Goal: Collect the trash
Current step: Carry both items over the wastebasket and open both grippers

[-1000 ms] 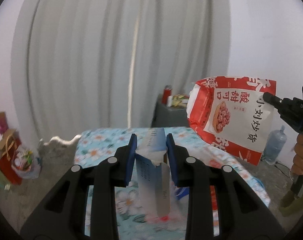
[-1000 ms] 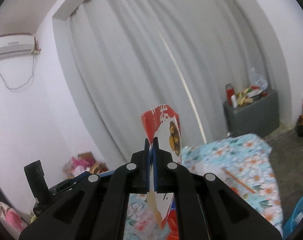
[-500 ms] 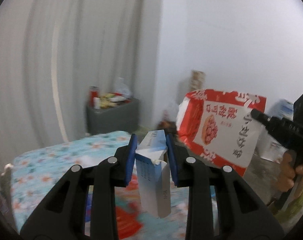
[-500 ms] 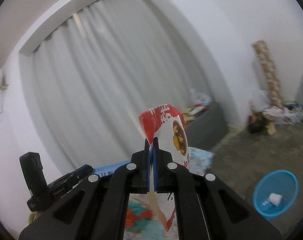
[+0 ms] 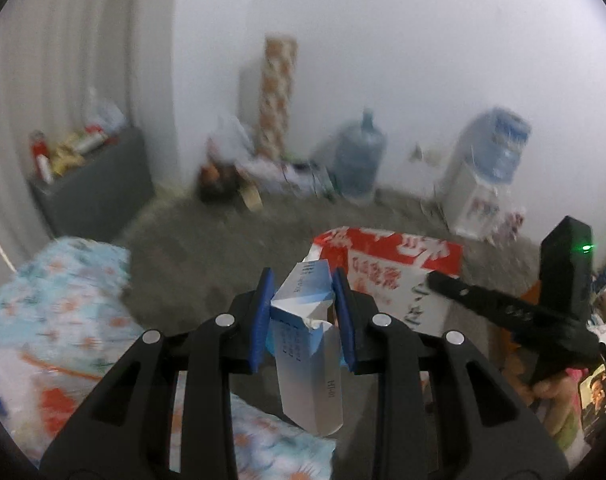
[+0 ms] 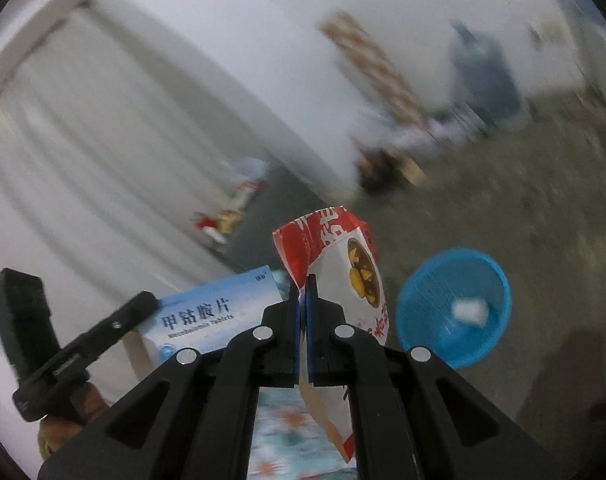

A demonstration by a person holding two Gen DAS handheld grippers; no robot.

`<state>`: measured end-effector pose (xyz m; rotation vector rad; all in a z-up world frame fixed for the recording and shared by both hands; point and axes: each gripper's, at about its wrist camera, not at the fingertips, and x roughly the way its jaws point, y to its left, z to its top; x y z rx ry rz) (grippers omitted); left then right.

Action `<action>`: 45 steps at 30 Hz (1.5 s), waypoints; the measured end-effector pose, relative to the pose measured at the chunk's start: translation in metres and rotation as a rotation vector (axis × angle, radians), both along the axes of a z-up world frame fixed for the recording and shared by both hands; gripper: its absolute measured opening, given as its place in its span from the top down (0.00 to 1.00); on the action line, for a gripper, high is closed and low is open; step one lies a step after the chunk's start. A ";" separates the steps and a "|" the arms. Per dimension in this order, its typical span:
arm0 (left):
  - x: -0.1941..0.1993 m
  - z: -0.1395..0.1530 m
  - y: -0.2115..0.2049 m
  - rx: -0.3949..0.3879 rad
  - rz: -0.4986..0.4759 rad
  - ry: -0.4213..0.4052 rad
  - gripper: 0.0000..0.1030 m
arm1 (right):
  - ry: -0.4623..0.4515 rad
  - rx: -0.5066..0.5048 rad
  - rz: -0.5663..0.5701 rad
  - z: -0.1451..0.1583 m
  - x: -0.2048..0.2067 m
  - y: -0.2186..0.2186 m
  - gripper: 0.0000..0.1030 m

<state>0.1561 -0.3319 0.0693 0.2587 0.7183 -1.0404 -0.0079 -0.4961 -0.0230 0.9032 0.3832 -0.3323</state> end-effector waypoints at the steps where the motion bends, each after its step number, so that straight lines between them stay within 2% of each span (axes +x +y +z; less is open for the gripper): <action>1: 0.005 -0.016 -0.022 0.040 -0.019 0.020 0.73 | 0.027 0.038 -0.015 -0.019 0.003 -0.013 0.98; 5: 0.041 -0.076 -0.092 0.172 -0.027 0.105 0.73 | 0.127 0.152 -0.084 -0.084 0.011 -0.050 0.97; 9: 0.073 -0.138 -0.143 0.274 -0.013 0.164 0.73 | 0.152 0.252 -0.126 -0.129 0.018 -0.079 0.97; 12: 0.088 -0.176 -0.167 0.317 -0.010 0.220 0.73 | 0.180 0.334 -0.153 -0.167 0.027 -0.106 0.93; 14: 0.097 -0.201 -0.181 0.342 -0.011 0.297 0.69 | 0.217 0.361 -0.178 -0.184 0.033 -0.117 0.90; 16: 0.100 -0.214 -0.189 0.345 0.025 0.326 0.51 | 0.263 0.385 -0.209 -0.199 0.034 -0.121 0.64; 18: 0.101 -0.217 -0.192 0.339 0.051 0.328 0.50 | 0.293 0.383 -0.262 -0.207 0.032 -0.128 0.59; 21: 0.093 -0.206 -0.187 0.315 0.035 0.331 0.46 | 0.287 0.381 -0.289 -0.209 0.027 -0.132 0.50; 25: 0.081 -0.173 -0.168 0.263 0.023 0.300 0.42 | 0.282 0.360 -0.303 -0.205 0.017 -0.126 0.49; 32: 0.053 -0.095 -0.129 0.185 -0.003 0.238 0.40 | 0.252 0.328 -0.300 -0.174 -0.002 -0.098 0.49; 36: 0.033 -0.051 -0.091 0.152 -0.018 0.193 0.36 | 0.257 0.250 -0.259 -0.140 0.000 -0.073 0.48; 40: 0.011 -0.010 -0.037 0.103 -0.022 0.143 0.32 | 0.282 0.135 -0.181 -0.095 0.012 -0.040 0.35; 45: -0.014 0.030 0.059 0.020 0.028 0.093 0.27 | 0.279 -0.079 -0.055 -0.029 0.033 0.018 0.18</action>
